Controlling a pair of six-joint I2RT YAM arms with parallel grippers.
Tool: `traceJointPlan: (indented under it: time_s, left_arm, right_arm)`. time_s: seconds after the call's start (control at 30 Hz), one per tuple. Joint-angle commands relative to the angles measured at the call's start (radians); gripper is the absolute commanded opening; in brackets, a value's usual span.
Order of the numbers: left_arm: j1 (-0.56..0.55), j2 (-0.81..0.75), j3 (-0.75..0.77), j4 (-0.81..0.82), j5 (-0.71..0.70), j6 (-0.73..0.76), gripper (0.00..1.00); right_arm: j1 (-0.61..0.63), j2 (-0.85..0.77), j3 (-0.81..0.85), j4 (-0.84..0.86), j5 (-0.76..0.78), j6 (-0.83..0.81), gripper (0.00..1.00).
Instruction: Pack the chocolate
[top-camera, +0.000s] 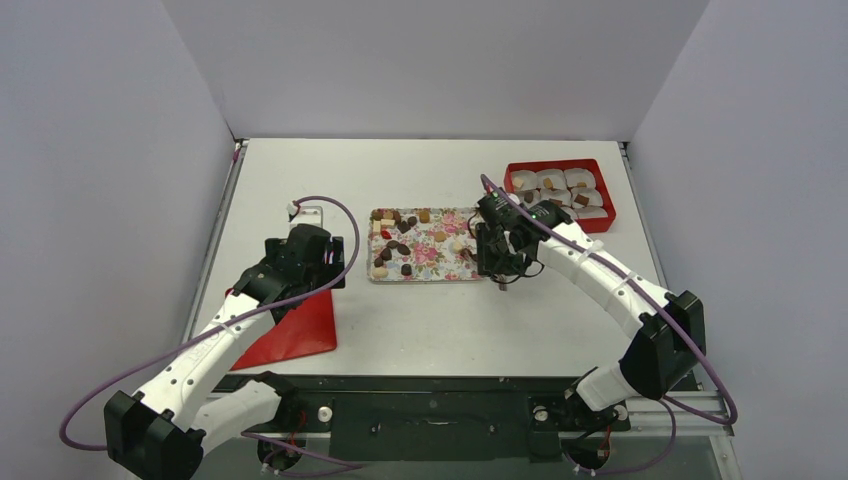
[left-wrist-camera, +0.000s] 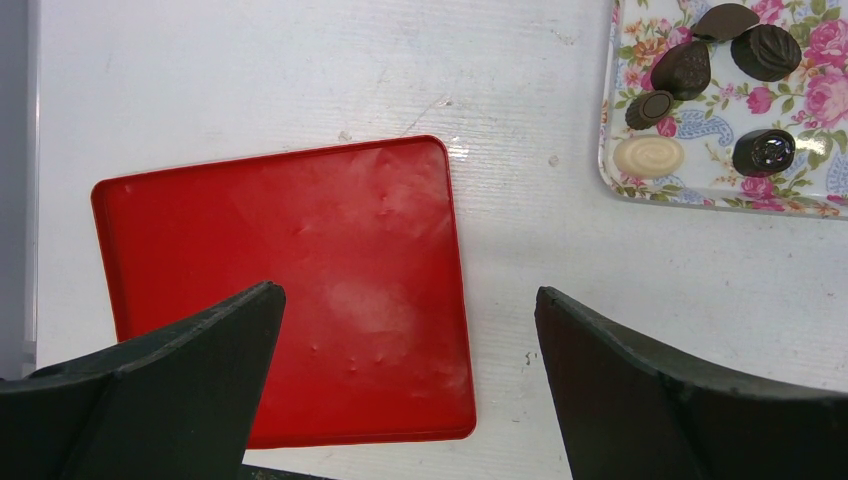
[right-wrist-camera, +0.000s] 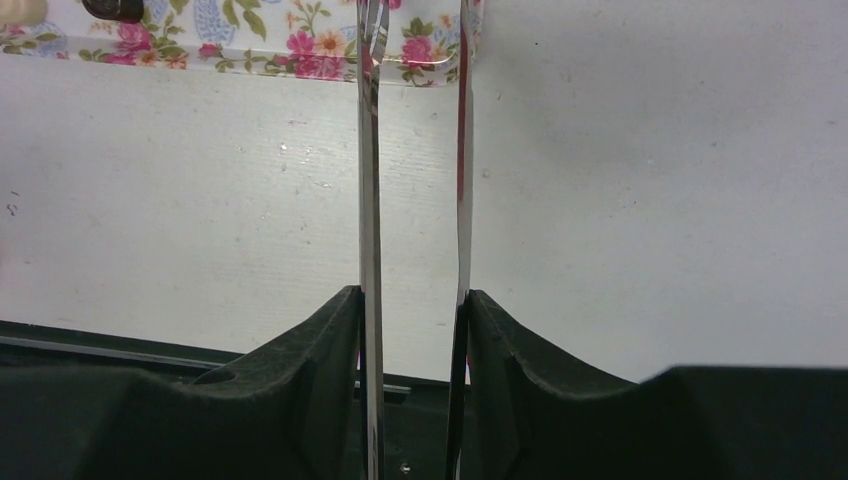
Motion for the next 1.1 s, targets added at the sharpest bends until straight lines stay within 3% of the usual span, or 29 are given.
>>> traceJointPlan:
  time_s: [0.0, 0.3, 1.07]
  left_arm:
    - [0.006, -0.004, 0.013, 0.03, -0.013, 0.01, 0.96]
    - [0.006, -0.003, 0.013, 0.029, -0.015, 0.011, 0.96]
    - [0.007, -0.011, 0.012, 0.028, -0.019, 0.009, 0.96]
  right_arm:
    - [-0.013, -0.02, -0.022, 0.008, 0.031, -0.017, 0.37]
    - [-0.046, 0.007, -0.027, 0.039, 0.023, -0.036, 0.33]
    - [-0.055, 0.084, 0.032, 0.059, 0.007, -0.056, 0.35]
